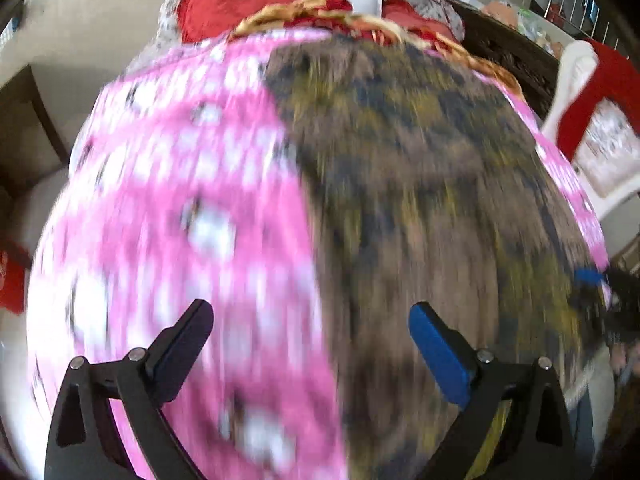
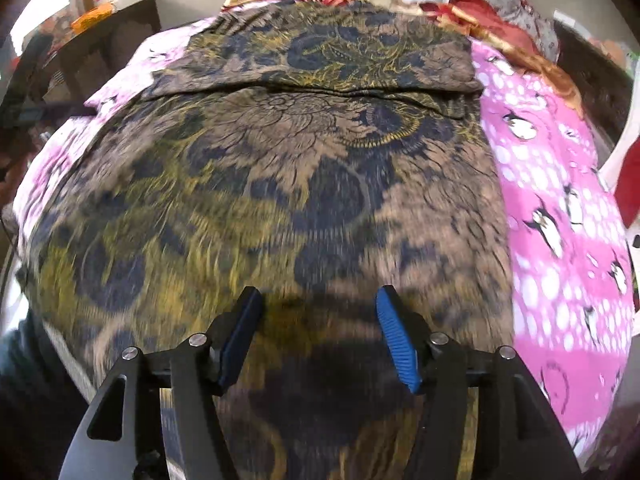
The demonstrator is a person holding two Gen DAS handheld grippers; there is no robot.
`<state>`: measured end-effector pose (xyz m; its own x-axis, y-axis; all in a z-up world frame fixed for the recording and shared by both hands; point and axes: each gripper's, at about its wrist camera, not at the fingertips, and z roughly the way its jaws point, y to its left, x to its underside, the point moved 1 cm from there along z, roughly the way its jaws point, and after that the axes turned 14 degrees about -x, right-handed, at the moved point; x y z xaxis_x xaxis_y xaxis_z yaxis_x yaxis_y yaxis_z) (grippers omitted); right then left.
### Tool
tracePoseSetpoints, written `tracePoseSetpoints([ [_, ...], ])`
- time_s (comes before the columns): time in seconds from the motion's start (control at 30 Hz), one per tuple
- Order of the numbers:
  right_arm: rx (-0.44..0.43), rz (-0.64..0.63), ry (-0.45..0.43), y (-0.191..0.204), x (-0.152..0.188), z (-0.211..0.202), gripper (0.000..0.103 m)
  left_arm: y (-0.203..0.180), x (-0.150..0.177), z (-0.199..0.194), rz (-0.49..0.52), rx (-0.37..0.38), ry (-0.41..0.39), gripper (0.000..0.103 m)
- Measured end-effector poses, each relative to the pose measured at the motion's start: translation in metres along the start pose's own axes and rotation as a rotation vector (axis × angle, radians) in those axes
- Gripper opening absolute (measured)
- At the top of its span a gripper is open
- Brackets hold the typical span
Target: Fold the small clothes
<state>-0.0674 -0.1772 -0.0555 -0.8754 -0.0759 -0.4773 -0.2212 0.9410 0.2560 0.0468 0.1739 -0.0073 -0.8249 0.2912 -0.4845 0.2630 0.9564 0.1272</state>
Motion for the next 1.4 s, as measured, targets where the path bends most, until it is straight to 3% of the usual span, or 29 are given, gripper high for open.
tracePoseSetpoints([
  [0.13,0.022,-0.029,-0.035,0.007,0.015,-0.005,0.057,-0.002,0.071,-0.022,-0.041,0.106,0.060,0.100],
  [0.23,0.008,0.003,-0.073,0.003,0.019,-0.007,0.059,-0.009,0.104,-0.044,-0.041,0.133,0.038,0.099],
  [0.47,0.012,0.001,-0.081,0.007,0.017,-0.004,0.065,-0.020,0.115,-0.048,-0.063,0.295,0.128,0.098],
  [0.53,0.007,0.002,-0.077,0.006,0.018,-0.005,0.065,-0.022,0.118,-0.041,-0.077,0.350,0.182,0.091],
  [0.73,-0.001,0.029,-0.088,0.006,0.021,-0.014,0.064,-0.004,0.110,-0.023,-0.255,0.443,0.219,0.077],
  [0.87,0.009,0.042,-0.111,0.005,0.028,-0.029,0.057,0.001,0.109,-0.017,-0.283,0.403,0.244,0.055],
  [0.93,0.017,0.051,-0.143,0.003,0.032,-0.042,0.055,0.006,0.112,-0.014,-0.315,0.373,0.259,0.025],
  [0.97,0.022,0.058,-0.169,0.001,0.035,-0.051,0.055,0.010,0.115,-0.011,-0.342,0.391,0.280,0.020],
  [1.03,0.034,0.072,-0.206,-0.003,0.040,-0.066,0.055,0.017,0.120,-0.007,-0.383,0.428,0.287,0.019],
  [1.13,0.063,0.084,-0.245,-0.011,0.053,-0.092,0.055,0.015,0.121,-0.009,-0.374,0.416,0.273,0.019],
  [1.3,0.090,0.057,-0.225,-0.028,0.072,-0.129,0.051,0.007,0.118,-0.013,-0.314,0.390,0.255,0.019],
  [1.4,0.039,0.067,-0.210,-0.046,0.089,-0.149,0.051,0.006,0.119,-0.013,-0.298,0.395,0.245,0.019],
])
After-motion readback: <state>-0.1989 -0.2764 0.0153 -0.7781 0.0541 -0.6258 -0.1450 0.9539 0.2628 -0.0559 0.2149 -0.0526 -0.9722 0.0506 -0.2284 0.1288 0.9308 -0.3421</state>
